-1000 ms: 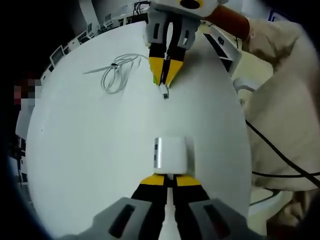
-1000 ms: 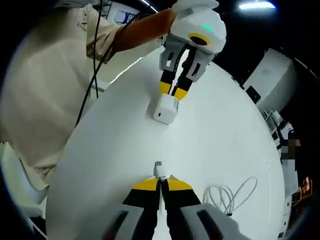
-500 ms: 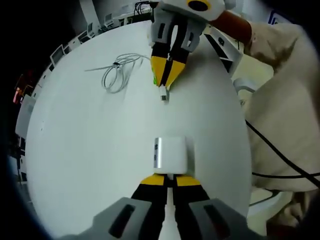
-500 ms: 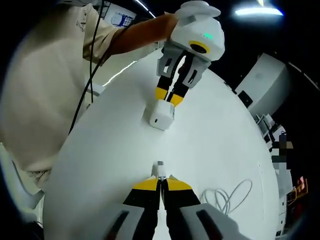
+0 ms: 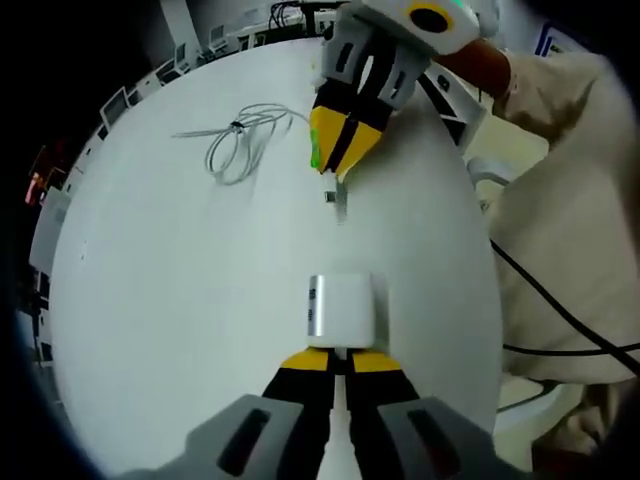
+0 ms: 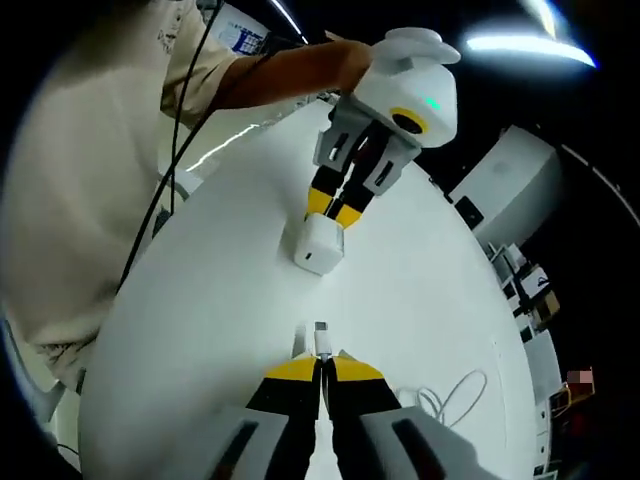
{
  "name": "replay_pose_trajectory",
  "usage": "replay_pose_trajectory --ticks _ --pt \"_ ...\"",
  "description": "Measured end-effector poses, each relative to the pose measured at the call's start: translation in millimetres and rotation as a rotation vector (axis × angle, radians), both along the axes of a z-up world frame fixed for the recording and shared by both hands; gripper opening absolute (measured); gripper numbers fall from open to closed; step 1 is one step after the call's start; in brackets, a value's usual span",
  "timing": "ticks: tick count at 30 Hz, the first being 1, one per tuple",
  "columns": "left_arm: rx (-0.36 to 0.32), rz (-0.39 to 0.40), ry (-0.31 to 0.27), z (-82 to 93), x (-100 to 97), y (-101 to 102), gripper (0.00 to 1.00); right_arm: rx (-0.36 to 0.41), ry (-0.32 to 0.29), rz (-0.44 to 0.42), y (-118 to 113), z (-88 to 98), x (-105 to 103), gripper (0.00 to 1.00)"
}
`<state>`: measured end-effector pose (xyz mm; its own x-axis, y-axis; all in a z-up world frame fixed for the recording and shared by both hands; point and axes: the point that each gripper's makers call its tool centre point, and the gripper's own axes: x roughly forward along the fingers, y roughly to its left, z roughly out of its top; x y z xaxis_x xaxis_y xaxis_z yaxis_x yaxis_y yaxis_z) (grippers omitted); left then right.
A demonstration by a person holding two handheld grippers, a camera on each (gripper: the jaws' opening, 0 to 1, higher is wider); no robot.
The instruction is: Plug the desk Type‑C cable into the charger adapter.
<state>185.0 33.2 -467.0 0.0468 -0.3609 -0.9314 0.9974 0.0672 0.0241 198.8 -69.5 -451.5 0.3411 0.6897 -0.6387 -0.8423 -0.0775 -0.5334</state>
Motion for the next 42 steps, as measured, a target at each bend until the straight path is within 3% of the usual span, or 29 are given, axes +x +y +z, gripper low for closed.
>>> replay_pose_trajectory --ticks 4,9,15,16,25,28,34,42 --pt "-0.002 0.001 0.002 0.1 -0.8 0 0.05 0.0 -0.081 -0.007 1 1.0 0 0.06" --pt "-0.004 -0.001 0.003 0.3 -0.2 0 0.05 0.007 -0.14 0.002 4 -1.0 -5 0.05" --pt "-0.008 0.0 0.004 0.2 0.3 1 0.05 0.065 -0.232 -0.021 7 0.0 -5 0.05" --pt "-0.007 0.001 0.004 -0.1 1.1 1 0.05 0.077 -0.274 -0.021 8 4.2 -4 0.05" --pt "-0.016 -0.001 0.018 0.1 2.0 2 0.05 0.131 -0.382 -0.007 13 9.4 -3 0.05" --pt "-0.018 -0.004 0.022 0.2 3.1 2 0.05 0.126 -0.414 0.022 15 5.5 -3 0.05" --pt "-0.02 -0.002 0.026 0.3 4.4 1 0.05 0.106 -0.539 0.11 24 6.8 -7 0.05" --pt "-0.015 0.001 0.026 0.4 3.3 1 0.05 0.053 -0.637 0.149 34 9.0 -12 0.05"
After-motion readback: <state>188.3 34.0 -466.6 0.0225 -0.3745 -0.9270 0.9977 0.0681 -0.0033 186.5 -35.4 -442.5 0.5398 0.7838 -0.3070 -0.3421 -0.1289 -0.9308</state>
